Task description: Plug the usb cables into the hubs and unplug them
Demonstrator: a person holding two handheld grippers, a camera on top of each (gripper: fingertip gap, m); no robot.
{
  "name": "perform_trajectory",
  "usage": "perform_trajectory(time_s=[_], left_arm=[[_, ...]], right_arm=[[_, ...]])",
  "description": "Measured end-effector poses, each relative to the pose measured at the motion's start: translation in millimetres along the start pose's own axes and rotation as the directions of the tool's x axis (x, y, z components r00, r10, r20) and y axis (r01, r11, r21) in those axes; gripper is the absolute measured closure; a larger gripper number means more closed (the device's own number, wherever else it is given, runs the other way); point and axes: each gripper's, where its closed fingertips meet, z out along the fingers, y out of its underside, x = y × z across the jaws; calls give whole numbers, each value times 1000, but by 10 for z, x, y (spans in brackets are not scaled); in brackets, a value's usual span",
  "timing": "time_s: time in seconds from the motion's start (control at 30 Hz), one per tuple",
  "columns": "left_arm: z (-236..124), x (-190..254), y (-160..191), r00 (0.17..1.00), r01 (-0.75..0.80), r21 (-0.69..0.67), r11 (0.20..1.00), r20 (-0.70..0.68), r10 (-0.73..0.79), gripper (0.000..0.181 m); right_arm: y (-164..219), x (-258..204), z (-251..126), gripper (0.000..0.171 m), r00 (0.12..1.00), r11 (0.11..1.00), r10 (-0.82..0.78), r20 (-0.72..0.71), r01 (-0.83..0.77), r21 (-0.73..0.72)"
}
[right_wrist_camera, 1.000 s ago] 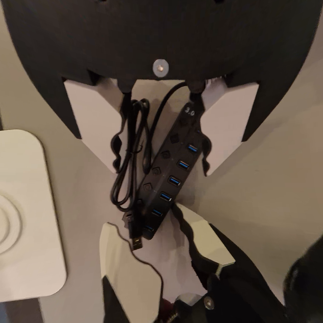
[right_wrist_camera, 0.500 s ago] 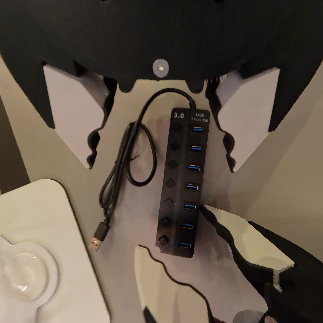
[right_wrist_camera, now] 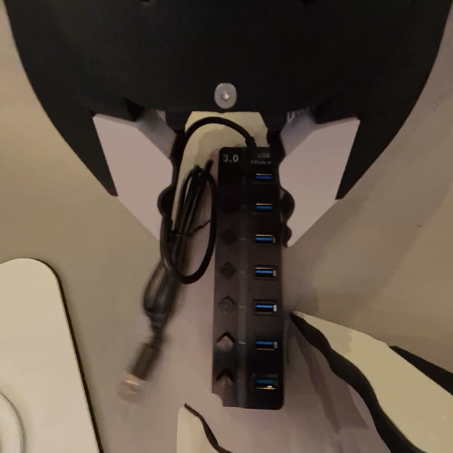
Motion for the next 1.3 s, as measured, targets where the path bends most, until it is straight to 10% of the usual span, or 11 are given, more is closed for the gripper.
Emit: perform_trajectory(time_s=[0.87,1.3], left_arm=[[-744,-500,-20,973,44,130,990,218,-72,101],[-797,-551,-56,964,33,147,989,257,-70,102]], right_arm=[[13,-69,-312,112,999,977,8,42,-17,213],[240,556,-2102,110,974,910,12,-224,83,406]])
